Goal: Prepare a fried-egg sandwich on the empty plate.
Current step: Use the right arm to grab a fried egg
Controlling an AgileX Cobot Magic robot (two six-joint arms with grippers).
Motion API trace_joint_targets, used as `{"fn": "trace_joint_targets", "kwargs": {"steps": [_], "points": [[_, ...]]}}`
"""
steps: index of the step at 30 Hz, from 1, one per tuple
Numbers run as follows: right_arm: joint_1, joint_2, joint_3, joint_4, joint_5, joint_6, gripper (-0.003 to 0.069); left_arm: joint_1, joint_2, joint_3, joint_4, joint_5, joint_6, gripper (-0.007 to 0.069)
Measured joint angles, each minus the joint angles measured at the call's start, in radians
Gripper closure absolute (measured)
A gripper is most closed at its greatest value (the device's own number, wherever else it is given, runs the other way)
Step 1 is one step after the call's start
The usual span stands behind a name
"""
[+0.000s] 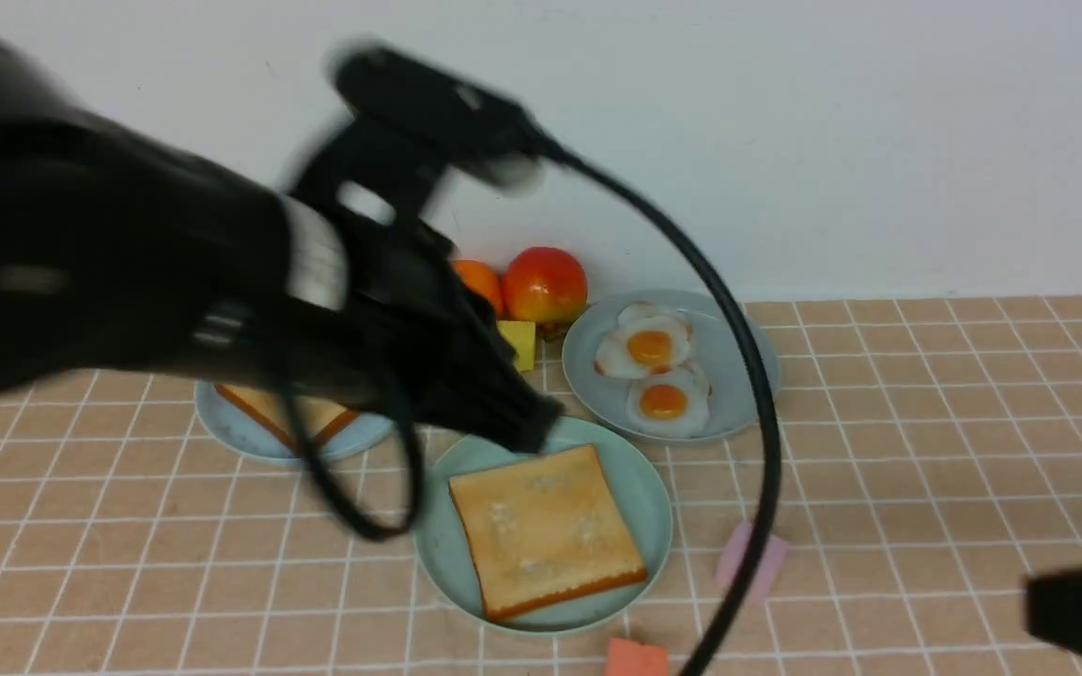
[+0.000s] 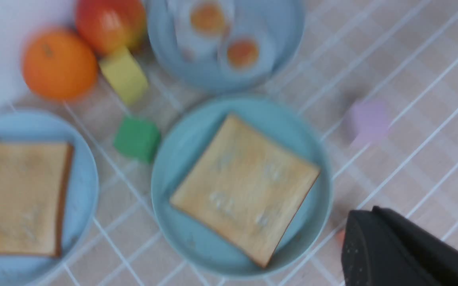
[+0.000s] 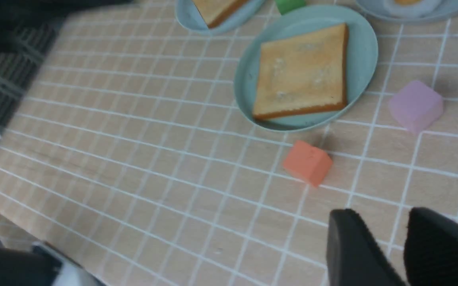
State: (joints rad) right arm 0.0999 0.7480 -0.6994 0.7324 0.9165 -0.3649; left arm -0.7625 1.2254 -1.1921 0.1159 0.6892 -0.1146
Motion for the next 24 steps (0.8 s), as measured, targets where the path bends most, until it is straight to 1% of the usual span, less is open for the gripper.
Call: {"fn": "trace_joint_targets", "kwargs": {"steps": [1,2,5,7,12,14,16,19,22,23,24], "points": [[0.0,0.072,-0.008,0.002,-0.031,-0.031,0.0477,0.0,-0.042,0.006,-0.003,-0.003,-0.001,0.0638],[0.0,0.084,-0.012,0.002,-0.037,-0.035,0.048,0.0,-0.06,0.009,-0.004,-0.004,-0.001,0.0638],[0.0,0.297,-0.076,0.005,-0.111,-0.084,0.0498,0.0,-0.204,0.081,-0.006,-0.032,-0.012,0.0638],[0.0,0.438,-0.151,0.007,-0.123,-0.109,0.0498,0.0,-0.309,0.173,-0.019,-0.063,-0.038,0.0638],[0.0,0.728,-0.375,0.013,-0.095,-0.127,0.0494,0.0,-0.478,0.371,-0.051,-0.15,-0.133,0.0638],[0.0,0.883,-0.5,0.013,-0.074,-0.127,0.0487,0.0,-0.56,0.48,-0.052,-0.225,-0.174,0.0638],[0.0,0.983,-0.608,0.013,-0.059,-0.127,0.0478,0.0,-0.607,0.537,-0.052,-0.282,-0.202,0.0638],[0.0,1.162,-0.791,0.002,-0.014,-0.109,0.0437,0.0,-0.664,0.612,-0.052,-0.39,-0.222,0.0638],[0.001,1.318,-0.959,-0.011,0.027,-0.055,0.0361,0.0,-0.678,0.649,-0.052,-0.446,-0.228,0.0638],[0.001,1.318,-0.97,-0.012,0.027,-0.051,0.0361,0.0,-0.678,0.649,-0.052,-0.448,-0.228,0.0638],[0.001,1.401,-1.071,-0.015,0.041,-0.017,0.0313,0.0,-0.678,0.655,-0.052,-0.457,-0.229,0.0638]]}}
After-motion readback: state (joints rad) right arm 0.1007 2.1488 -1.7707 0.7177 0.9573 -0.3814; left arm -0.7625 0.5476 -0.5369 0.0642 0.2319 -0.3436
